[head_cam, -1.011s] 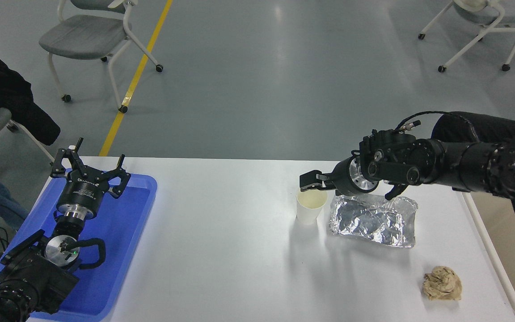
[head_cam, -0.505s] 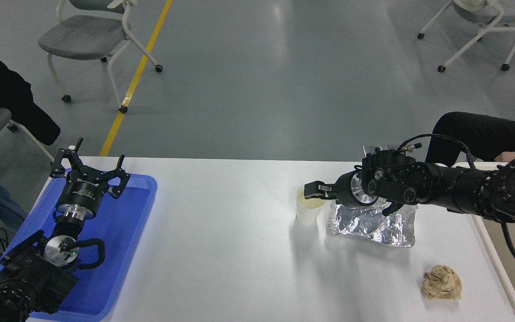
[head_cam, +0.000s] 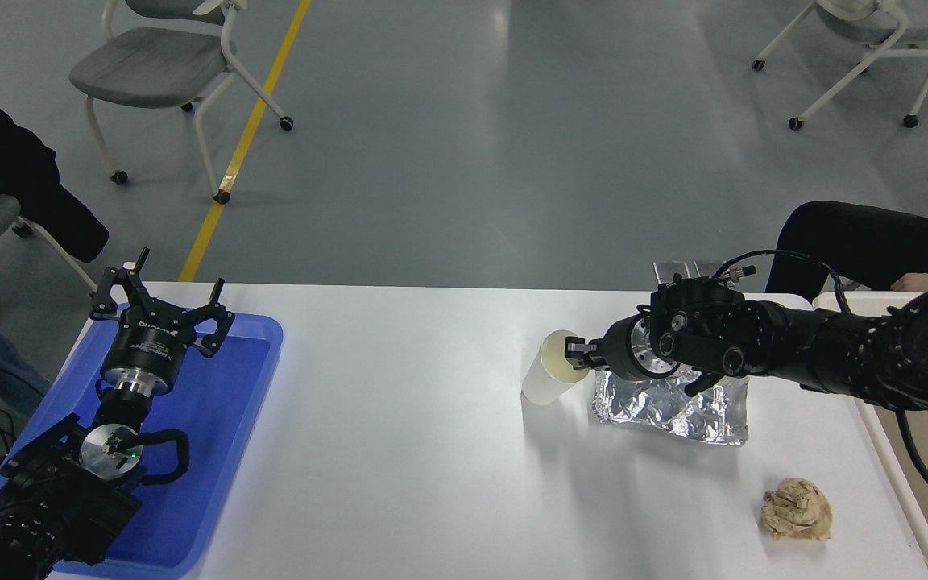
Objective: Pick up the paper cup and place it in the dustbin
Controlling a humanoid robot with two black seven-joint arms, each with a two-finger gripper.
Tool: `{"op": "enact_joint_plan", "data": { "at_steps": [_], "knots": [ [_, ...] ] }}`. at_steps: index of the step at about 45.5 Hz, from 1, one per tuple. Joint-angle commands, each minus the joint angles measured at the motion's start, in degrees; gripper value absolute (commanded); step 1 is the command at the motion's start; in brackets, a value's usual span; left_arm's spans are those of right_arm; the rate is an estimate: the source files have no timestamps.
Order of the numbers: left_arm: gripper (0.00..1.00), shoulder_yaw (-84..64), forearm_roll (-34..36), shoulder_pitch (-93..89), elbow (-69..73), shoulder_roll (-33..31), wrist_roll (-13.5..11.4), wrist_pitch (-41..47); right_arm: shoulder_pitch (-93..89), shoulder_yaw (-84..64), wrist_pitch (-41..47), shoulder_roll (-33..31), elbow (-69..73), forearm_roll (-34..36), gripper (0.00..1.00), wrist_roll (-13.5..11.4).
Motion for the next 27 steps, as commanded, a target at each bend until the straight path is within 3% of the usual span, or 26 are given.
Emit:
{"op": "enact_joint_plan", "data": {
  "at_steps": [1,27],
  "knots": [
    [1.00,0.00,0.00,0.00,-0.02,0.00,-0.01,0.00,2.76,-0.69,1.34,-0.10,1.67,0.49,0.00,-0.06],
    [1.00,-0.09,0.00,0.26,-0.02,0.35,-0.01,0.00,48.10,-21.61,11.18,-10.91,31.98,7.61,0.00,-0.59]
  ]
}}
